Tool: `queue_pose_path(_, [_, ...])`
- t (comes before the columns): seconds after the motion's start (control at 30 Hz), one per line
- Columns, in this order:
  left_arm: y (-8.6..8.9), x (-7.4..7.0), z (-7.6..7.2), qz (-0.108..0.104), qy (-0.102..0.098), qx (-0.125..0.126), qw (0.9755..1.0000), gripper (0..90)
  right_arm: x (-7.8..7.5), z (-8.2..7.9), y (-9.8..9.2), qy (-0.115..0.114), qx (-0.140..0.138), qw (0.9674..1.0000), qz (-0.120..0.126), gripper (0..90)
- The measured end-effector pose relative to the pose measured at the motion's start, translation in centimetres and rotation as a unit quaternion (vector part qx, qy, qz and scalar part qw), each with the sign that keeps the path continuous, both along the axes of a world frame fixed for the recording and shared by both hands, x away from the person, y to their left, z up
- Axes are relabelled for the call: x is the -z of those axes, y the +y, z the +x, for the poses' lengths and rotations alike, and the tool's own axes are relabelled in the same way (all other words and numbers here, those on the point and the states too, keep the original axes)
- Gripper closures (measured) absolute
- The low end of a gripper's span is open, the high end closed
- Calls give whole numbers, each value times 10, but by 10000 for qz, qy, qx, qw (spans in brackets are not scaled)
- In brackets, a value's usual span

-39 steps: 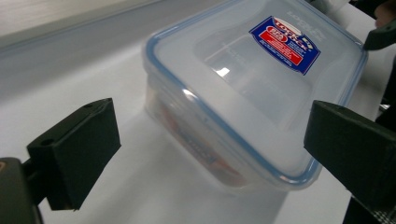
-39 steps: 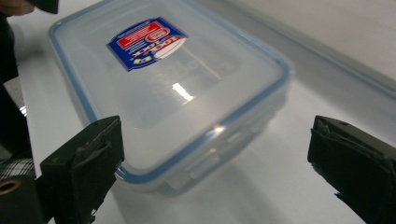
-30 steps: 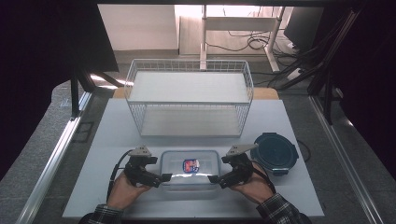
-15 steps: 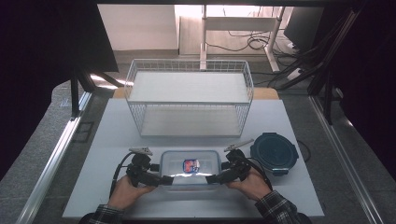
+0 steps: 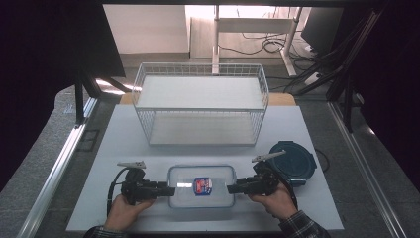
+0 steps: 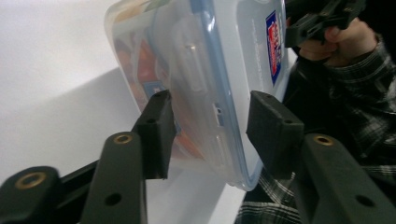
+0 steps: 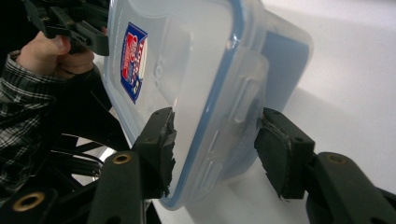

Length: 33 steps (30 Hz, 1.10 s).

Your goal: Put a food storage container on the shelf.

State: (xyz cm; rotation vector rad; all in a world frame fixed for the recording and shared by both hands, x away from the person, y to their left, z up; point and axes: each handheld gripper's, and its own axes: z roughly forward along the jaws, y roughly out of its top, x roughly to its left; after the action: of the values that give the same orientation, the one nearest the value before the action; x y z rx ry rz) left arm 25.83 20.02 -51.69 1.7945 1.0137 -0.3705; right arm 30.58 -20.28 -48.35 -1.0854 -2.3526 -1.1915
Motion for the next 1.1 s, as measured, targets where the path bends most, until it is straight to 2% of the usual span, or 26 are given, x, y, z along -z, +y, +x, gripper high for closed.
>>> queue_pose_path(0.1, [-1,-1,-2,25,41,-66,10000,528,1,-3,-1,24,88,9999,79,471])
queue_pose_path(0.13, [-1,-1,-2,18,52,-80,10000,529,3,-2,-1,41,106,9999,97,449])
queue_pose_path(0.17, [-1,-1,-3,15,68,-107,9999,529,8,0,2,164,103,9997,127,385])
queue_pose_path(0.2, [-1,-1,-3,15,68,-107,9999,530,8,0,2,164,103,9997,127,385])
queue_pose_path(0.3, [0,1,-3,-71,173,-169,9997,531,8,0,0,190,165,9995,189,443])
queue_pose_path(0.33, [-1,1,-3,-89,155,-196,9996,533,5,0,0,122,185,9996,160,459])
queue_pose_path(0.4, [-2,0,-3,-71,106,-222,9997,539,2,-1,0,132,168,9998,41,475])
queue_pose_path(0.43, [-3,-2,-3,-82,57,-319,9994,544,0,-3,-1,133,211,9997,39,497])
queue_pose_path(0.5, [-5,-3,-3,-30,-2,-380,9993,548,1,-4,-4,164,305,9992,178,514])
queue_pose_path(0.6, [-7,-5,-2,13,-44,-437,9990,547,0,-5,-5,94,346,9992,178,514])
queue_pose_path(0.63, [-8,-5,-2,55,-79,-436,9990,548,-3,-7,-4,-101,382,9992,108,512])
queue_pose_path(0.67, [-10,-7,-2,113,-169,-463,9987,548,-4,-7,-3,-183,396,9990,85,511])
queue_pose_path(0.7, [-10,-7,-2,113,-169,-463,9987,547,-6,-8,-3,-268,407,9988,73,510])
queue_pose_path(0.77, [-9,-9,-1,42,-224,-494,9985,547,-7,-7,-3,-311,410,9986,92,510])
queue_pose_path(0.8, [-9,-11,-1,13,-259,-503,9984,550,-9,-7,-4,-418,396,9982,151,510])
queue_pose_path(0.83, [-8,-13,-1,0,-297,-507,9983,550,-9,-7,-4,-418,396,9982,151,510])
queue_pose_path(0.93, [-7,-23,2,-63,-460,-509,9976,553,-17,-7,-5,-608,403,9971,238,512])
queue_pose_path(1.0, [-6,-34,5,-87,-603,-517,9968,554,-28,-4,-6,-756,411,9957,349,516])
queue_pose_path(1.1, [-6,-41,8,-100,-676,-507,9964,554,-40,0,-6,-882,401,9943,436,520])
